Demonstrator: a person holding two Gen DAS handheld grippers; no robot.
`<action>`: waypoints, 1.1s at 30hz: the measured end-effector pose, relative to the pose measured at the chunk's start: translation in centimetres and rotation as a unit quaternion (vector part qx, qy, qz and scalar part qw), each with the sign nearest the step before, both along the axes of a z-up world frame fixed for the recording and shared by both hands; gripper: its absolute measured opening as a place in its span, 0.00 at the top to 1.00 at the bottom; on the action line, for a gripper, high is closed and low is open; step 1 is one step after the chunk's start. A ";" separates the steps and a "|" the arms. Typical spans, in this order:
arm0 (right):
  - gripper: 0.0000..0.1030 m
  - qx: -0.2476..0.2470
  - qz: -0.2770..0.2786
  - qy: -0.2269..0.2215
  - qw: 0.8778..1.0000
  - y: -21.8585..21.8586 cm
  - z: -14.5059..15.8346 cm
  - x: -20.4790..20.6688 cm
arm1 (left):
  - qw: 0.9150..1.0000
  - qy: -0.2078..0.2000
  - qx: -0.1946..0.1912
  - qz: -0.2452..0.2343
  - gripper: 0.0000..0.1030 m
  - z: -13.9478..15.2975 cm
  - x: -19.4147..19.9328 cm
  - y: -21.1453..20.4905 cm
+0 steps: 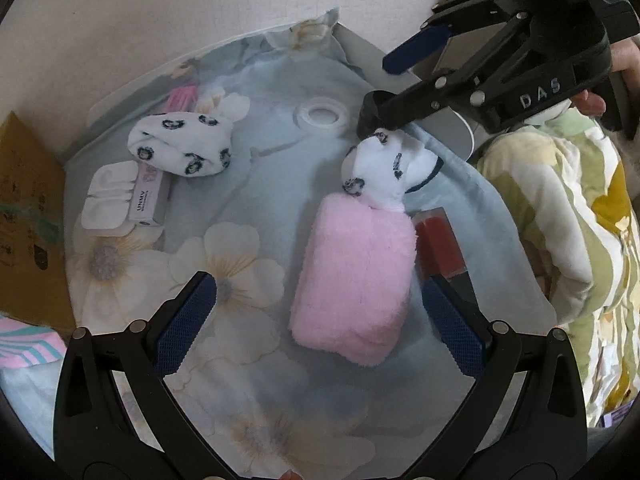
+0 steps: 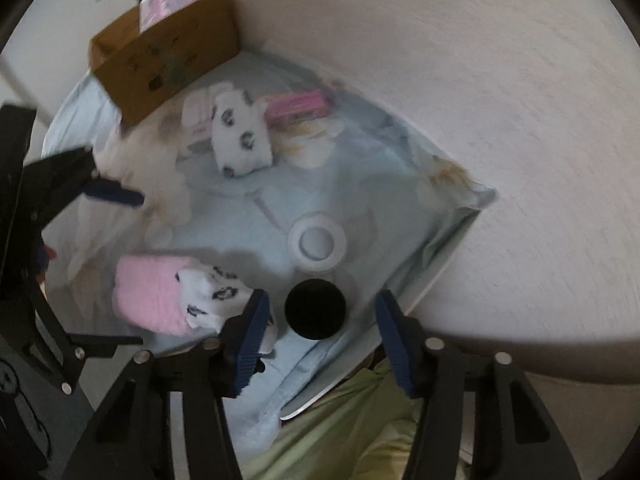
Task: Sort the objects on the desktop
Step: 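Grasp the pink fluffy item with the left tool while the right tool grasps the black round item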
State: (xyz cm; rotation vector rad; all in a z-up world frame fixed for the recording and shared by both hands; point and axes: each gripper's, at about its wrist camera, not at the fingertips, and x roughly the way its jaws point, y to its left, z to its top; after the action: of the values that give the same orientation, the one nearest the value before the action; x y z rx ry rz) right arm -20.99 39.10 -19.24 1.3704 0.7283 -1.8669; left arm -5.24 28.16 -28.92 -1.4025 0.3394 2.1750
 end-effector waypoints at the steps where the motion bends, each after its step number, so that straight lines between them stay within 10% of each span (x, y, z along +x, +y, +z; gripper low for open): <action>1: 0.58 0.009 0.011 -0.001 1.000 -0.3 -0.4 0.2 | 1.000 0.000 -0.002 0.000 0.01 -0.3 0.0 0.1; 8: 0.68 0.019 0.012 -0.018 1.000 -0.6 -1.6 -0.2 | 1.000 -0.004 -0.017 -0.008 0.16 -0.2 -0.6 0.6; 13: 0.69 0.013 0.003 -0.019 1.000 -0.5 -1.7 -0.1 | 1.000 0.002 -0.006 -0.009 0.57 2.1 -1.2 0.3; 23: 0.69 0.009 -0.024 -0.006 1.000 -0.4 -0.6 0.7 | 1.000 0.003 0.009 0.001 0.61 2.6 -1.0 -1.0; 33: 0.69 -0.027 -0.072 0.005 0.997 -0.9 5.3 0.6 | 0.998 0.048 0.032 0.015 0.61 9.3 -0.7 -4.9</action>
State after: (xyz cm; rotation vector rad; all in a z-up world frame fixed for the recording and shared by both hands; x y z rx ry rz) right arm -20.38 38.17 -13.98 1.4124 0.5921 -1.9918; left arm -5.89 23.27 -19.63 -1.2800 0.2815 2.2621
